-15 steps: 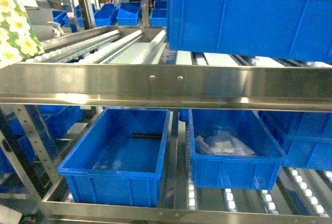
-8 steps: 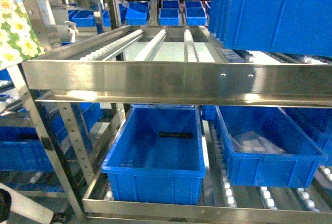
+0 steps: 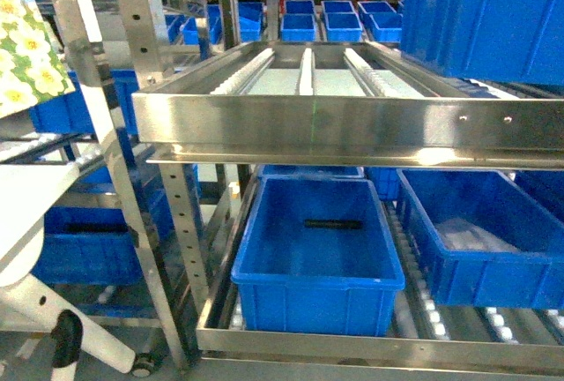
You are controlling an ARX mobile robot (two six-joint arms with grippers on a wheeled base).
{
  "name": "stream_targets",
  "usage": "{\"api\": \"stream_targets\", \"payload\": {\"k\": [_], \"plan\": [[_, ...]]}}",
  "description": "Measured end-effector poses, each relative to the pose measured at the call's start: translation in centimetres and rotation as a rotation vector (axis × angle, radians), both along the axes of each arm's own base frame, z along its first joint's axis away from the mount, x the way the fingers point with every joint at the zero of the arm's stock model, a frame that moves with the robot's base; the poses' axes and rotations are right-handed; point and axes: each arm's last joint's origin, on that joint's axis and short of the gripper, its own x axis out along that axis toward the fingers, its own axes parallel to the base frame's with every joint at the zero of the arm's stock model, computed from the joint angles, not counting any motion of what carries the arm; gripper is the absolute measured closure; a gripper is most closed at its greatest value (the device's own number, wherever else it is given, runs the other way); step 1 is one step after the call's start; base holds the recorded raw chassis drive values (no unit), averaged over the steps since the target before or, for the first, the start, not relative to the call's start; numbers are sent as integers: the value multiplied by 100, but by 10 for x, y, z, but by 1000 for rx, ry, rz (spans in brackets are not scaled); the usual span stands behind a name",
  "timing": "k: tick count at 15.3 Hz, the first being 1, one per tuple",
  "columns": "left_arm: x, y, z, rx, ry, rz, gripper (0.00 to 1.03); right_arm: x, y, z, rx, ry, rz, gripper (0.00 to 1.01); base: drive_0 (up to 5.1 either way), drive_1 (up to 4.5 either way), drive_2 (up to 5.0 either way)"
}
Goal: Move flower gift bag to table near conveyor
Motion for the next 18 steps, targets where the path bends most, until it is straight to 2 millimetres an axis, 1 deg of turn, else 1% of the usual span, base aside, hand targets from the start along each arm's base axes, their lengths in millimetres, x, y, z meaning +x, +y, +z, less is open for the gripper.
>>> {"api": "stream_targets", "payload": {"k": [12,18], "plan": [[0,0,0,0,0,0,101,0,0,0,0,-1,0,99,-478,104,367],[0,0,0,-1,-1,-1,101,0,0,0,0,1,0,99,-497,248,248]]}}
